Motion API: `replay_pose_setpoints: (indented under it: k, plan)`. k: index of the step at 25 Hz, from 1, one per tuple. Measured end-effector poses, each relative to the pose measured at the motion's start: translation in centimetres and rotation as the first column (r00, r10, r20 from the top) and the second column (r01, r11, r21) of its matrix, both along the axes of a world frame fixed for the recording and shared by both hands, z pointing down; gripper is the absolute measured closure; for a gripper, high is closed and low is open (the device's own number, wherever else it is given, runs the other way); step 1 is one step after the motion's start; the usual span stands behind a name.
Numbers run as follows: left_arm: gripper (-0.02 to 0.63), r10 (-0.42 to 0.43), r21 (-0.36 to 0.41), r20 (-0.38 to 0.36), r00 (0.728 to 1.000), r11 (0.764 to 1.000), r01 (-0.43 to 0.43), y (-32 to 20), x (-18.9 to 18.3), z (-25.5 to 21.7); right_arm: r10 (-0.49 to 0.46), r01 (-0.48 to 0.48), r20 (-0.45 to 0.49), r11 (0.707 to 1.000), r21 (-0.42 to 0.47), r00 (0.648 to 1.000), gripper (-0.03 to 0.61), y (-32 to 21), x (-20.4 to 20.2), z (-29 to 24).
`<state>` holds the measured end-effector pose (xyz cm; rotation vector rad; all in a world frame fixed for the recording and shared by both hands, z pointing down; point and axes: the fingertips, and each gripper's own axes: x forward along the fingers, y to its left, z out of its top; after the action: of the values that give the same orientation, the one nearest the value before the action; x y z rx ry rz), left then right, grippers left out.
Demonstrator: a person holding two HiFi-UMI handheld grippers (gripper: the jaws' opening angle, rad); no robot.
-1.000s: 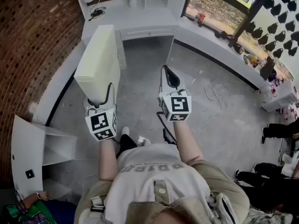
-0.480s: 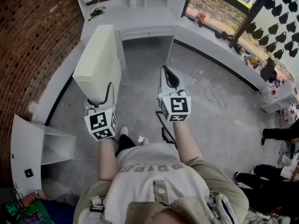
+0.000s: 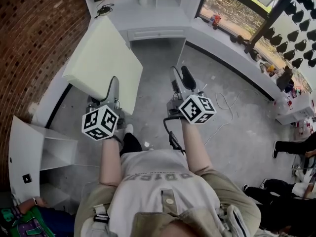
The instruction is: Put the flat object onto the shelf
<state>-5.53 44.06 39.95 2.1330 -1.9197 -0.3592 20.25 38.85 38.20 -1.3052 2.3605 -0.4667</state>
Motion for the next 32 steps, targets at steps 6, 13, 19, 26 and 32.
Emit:
replay_pose_setpoints:
  k: [6, 13, 19, 26, 32]
  plan:
    - [0.319, 0.027, 0.054, -0.416, 0.909, 0.999, -0.004, -4.0, 0.3, -0.3, -0.124, 0.195, 0.389, 0.970, -0.148, 0.913, 0.144, -2.2, -0.7, 2.9]
    - [0.319, 0.080, 0.066, -0.551, 0.831, 0.996, -0.052, -9.6, 1.5, 0.4, -0.050, 0.259, 0.477, 0.886, -0.384, 0.878, 0.080, -4.5, -3.4, 9.8]
    - [0.319, 0.128, 0.082, -0.634, 0.762, 0.992, -0.098, -15.4, 1.1, -0.3, -0.097, 0.392, 0.615, 0.844, -0.366, 0.783, 0.061, -9.2, -7.4, 9.9]
    - [0.319, 0.184, 0.093, -0.673, 0.716, 0.982, -0.164, -21.4, -0.7, -1.1, -0.170, 0.468, 0.658, 0.828, -0.308, 0.733, 0.139, -14.9, -11.6, 8.0]
    - [0.310, 0.238, 0.123, -0.683, 0.691, 0.969, -0.212, -27.5, -3.6, -1.5, -0.196, 0.473, 0.661, 0.840, -0.268, 0.724, 0.218, -20.8, -14.7, 6.8]
